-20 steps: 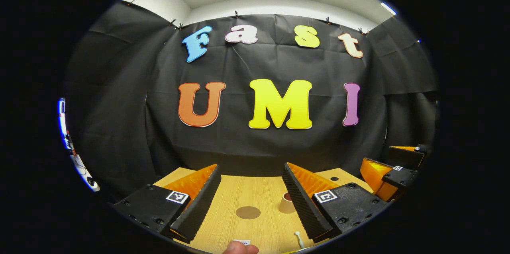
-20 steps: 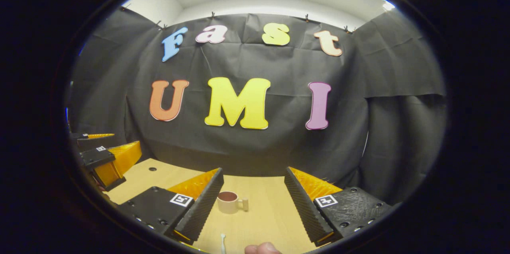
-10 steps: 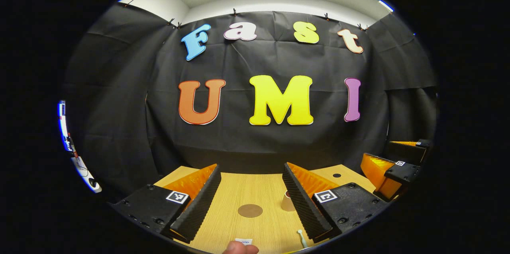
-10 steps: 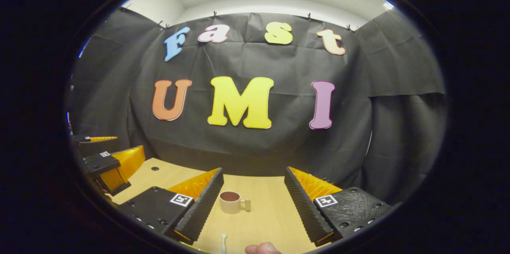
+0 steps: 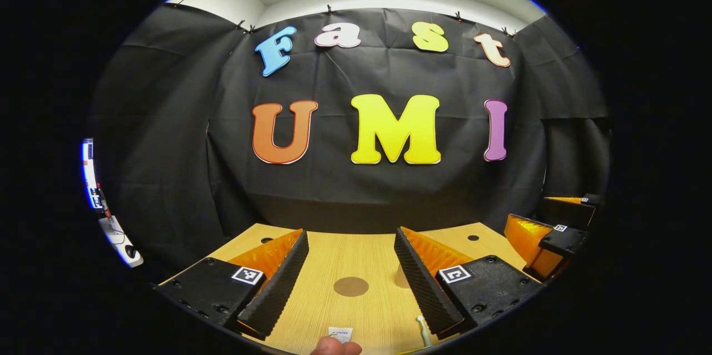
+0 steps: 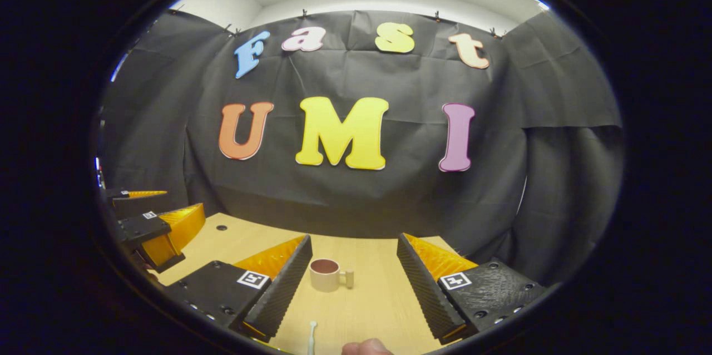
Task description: Put the toothbrush and toothpaste on the desktop into the cup, then pick up the cup and place it on the coaster on the desktop.
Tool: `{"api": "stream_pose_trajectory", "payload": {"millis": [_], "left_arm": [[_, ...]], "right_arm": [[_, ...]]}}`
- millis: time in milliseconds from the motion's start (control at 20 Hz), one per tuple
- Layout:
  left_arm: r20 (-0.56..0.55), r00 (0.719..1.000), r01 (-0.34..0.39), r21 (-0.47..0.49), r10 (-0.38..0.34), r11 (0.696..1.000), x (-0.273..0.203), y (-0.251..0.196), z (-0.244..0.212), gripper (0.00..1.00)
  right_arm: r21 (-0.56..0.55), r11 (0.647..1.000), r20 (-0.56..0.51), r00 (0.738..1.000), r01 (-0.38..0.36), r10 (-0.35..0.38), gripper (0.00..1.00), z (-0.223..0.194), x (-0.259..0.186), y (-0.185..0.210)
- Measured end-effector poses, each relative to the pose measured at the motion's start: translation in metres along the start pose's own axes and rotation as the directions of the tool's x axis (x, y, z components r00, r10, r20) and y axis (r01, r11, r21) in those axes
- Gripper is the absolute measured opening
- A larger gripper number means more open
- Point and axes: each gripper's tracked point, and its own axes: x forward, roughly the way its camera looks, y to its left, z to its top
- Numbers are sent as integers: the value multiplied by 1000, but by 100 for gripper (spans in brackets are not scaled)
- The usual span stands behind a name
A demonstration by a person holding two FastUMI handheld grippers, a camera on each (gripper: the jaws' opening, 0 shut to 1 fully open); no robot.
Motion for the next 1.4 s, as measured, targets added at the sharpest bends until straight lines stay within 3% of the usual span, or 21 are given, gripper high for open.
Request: {"api": "stream_pose_trajectory", "payload": {"millis": [250,450,700,850,1100,1350,1400], "left_arm": [[-94,995,20,45,-16,999,-16,2,-44,98],[-188,982,24,45,-15,999,-38,7,-86,99],[-282,959,9,26,-1,1000,-61,12,-124,99],[-327,945,1,28,8,1000,-71,17,-142,99],[-369,929,-19,23,26,1000,-78,27,-156,99],[-385,922,-20,22,27,1000,-79,32,-160,99],[-387,922,-20,23,27,1000,-78,34,-160,99]], "right_arm": [[-20,999,-133,990,-39,36,95,-53,-2,9],[-43,995,-267,961,-88,73,96,-110,-6,24],[-22,989,-443,889,-143,119,99,-183,-13,48],[-15,986,-543,829,-167,132,96,-226,-7,63],[9,992,-652,751,-128,103,96,-276,5,71],[16,995,-695,715,-94,78,95,-299,21,78],[20,996,-700,710,-86,75,89,-301,24,79]]}}
